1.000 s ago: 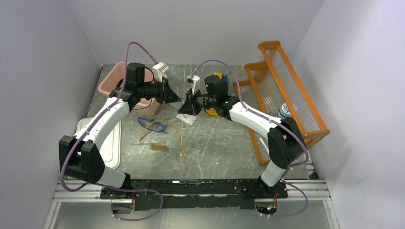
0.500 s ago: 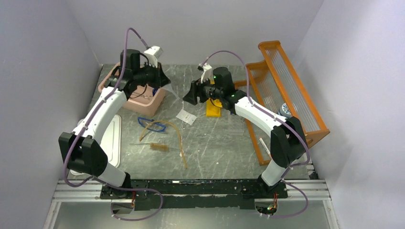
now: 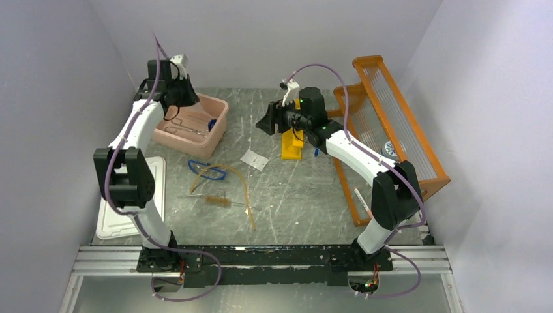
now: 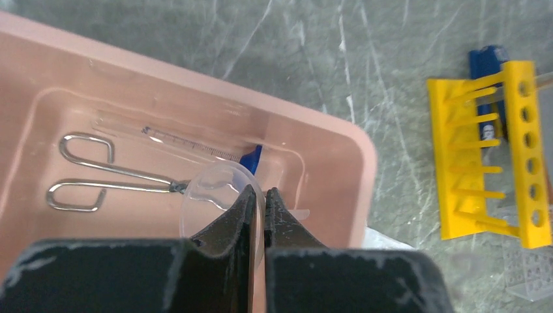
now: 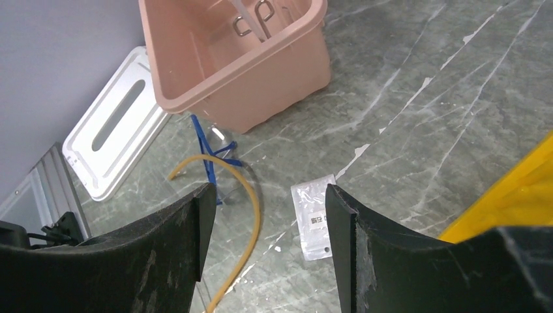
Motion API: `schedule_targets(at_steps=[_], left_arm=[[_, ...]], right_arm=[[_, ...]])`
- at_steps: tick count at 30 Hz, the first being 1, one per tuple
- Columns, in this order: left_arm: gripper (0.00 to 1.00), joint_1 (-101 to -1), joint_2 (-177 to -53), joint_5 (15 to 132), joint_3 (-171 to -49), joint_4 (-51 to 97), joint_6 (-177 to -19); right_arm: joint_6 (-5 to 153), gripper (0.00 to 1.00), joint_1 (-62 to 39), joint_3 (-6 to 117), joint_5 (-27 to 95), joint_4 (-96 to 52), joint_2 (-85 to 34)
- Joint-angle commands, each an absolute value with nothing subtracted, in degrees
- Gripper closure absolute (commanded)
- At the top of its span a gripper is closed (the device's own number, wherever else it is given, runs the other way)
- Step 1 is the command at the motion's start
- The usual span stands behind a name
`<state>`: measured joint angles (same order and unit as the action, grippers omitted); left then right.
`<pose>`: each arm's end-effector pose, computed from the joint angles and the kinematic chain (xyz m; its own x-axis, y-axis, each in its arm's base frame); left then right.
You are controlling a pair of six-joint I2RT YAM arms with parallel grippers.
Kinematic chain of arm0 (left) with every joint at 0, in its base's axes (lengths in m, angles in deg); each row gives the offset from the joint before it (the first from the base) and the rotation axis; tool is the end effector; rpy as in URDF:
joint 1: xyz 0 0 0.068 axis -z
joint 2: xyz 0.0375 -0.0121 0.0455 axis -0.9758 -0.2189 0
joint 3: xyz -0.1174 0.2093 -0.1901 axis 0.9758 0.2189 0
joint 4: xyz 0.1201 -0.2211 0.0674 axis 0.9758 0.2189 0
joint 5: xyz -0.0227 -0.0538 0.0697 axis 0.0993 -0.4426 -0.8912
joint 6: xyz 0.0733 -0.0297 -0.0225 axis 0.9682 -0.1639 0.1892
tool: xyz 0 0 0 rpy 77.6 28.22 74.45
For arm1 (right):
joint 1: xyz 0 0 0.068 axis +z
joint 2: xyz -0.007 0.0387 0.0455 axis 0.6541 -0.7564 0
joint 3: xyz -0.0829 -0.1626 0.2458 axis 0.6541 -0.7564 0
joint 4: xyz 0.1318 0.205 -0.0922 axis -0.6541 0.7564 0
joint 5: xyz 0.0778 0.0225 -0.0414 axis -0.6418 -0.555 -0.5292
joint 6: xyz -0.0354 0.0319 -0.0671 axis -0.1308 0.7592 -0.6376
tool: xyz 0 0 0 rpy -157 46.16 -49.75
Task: Organize the chemistry lab equipment
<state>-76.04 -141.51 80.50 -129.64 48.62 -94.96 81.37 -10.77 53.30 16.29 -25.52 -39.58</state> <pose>0.4511 -0.0291 0.3427 -0.5825 -0.1364 -0.8013 0.1516 0.9503 -0.2720 0.3541 0.2402 0.3317 -0.4667 -0.0135 -0.8843 -0.7076 0.6056 0.3641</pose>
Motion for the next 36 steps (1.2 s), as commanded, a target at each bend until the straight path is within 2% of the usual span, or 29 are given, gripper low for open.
schedule_targets(at_steps=[1, 10, 13, 17, 21, 32, 36], left_arm=[[0.95, -76.3, -147.5, 81.8, -130.4, 46.6, -96.1], [0.95, -76.2, -154.9, 86.2, -126.6, 36.1, -96.7], [0.89, -76.2, -156.3, 87.4, -126.3, 34.4, -96.7], [0.67, -76.2, -157.4, 86.4, -126.9, 35.3, -97.2], [0.56, -76.2, -156.2, 84.1, -127.0, 36.5, -97.5], [0.33, -76.2, -148.1, 69.5, -129.2, 43.7, -99.7], [0.3, -76.2, -145.1, 68.4, -128.8, 45.1, -99.8]], right_arm=[[81.3, 0.35, -11.1, 53.4, 17.1, -27.3, -40.6], [82.2, 0.35, -11.0, 55.1, 16.5, -27.9, -43.6], [82.8, 0.35, -11.0, 55.2, 16.1, -27.8, -44.4], [83.5, 0.35, -11.0, 54.9, 15.8, -28.0, -44.8], [84.0, 0.35, -11.0, 54.7, 15.7, -27.9, -44.6], [84.7, 0.36, -10.0, 53.3, 18.1, -26.6, -43.1], [84.8, 0.36, -9.2, 53.6, 20.8, -24.9, -42.6]])
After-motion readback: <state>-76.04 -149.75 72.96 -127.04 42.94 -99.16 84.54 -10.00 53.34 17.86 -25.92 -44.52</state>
